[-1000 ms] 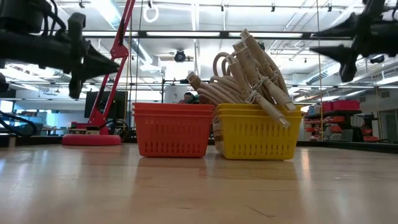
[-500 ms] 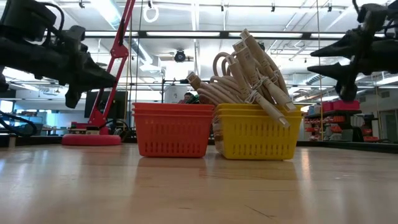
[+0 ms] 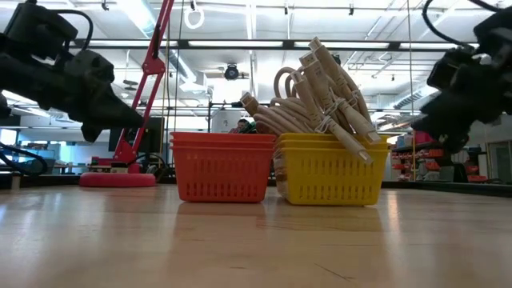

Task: Pick & Place USB Port
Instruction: Return to Home Position

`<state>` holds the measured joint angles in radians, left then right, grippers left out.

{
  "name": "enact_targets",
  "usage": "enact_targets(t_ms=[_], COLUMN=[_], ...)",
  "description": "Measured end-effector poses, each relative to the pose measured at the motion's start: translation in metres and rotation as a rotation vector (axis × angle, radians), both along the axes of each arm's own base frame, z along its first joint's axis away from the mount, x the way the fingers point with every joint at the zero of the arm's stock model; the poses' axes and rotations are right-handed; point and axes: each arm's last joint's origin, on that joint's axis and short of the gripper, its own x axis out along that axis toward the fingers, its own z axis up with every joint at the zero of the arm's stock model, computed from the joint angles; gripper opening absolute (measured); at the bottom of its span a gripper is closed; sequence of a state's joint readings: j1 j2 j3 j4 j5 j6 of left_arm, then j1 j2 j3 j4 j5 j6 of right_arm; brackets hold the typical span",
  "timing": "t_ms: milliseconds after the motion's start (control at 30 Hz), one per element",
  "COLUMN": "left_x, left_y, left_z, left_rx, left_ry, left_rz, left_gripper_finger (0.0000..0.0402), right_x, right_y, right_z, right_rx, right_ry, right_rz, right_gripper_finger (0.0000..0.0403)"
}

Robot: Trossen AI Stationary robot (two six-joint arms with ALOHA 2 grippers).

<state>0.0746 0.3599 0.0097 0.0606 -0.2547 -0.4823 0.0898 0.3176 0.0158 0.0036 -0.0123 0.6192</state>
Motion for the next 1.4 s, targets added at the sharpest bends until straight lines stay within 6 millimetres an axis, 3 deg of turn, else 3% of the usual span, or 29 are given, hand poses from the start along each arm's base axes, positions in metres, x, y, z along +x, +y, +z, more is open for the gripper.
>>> enact_targets(t_ms=[200,500,900,1167,1400], left_x=[0.001,0.001,0.003,0.0,-0.01], left_y=[-0.003,-0.003,-0.003,-0.003,-0.004], left_z=[-0.004,-0.004,0.0,0.003,0.02], left_rx=[0.109,0.122,0.129,0.133,0.161], left_ry=[0.078,0.084,0.035,0.006,-0.185], left_rz=[-0.155,-0.16,-0.153,-0.151,-0.138], left_gripper_finger=[0.0053,0.0053,0.0053,0.0053,0.0053], right_x=[0.004,0.007,0.007,0.0,-0.013], right_y=[0.001,0.001,0.001,0.002,0.001], right_z=[-0.012,-0.028,-0.029,0.003,0.024], right_rx=[-0.163,-0.241,-0.256,-0.231,-0.21], right_ry=[0.114,0.266,0.274,-0.047,-0.286], right_rz=[0.046,0.072,0.082,0.064,0.036], right_gripper_finger=[0.0144,0.0144,0.0144,0.0144,0.0144])
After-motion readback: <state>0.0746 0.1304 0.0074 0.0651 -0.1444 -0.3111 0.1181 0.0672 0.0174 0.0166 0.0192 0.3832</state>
